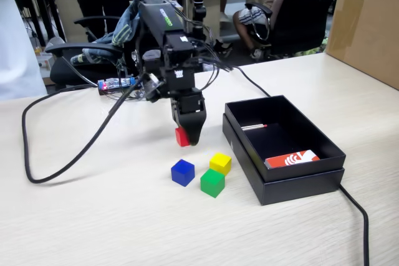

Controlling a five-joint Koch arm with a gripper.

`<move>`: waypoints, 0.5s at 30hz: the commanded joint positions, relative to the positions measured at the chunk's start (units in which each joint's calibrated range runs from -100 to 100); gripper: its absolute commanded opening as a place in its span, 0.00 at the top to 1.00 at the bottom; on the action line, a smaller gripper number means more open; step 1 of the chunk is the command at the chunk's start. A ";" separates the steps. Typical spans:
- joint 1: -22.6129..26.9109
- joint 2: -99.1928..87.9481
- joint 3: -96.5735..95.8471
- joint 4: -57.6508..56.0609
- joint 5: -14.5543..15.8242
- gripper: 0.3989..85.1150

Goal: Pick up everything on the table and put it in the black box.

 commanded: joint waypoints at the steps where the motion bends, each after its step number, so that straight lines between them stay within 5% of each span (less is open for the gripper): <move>1: 4.40 -16.64 12.77 -4.00 0.10 0.93; 7: 12.41 -7.57 29.09 -4.00 0.88 0.92; 15: 15.78 19.62 48.67 -12.03 3.91 0.92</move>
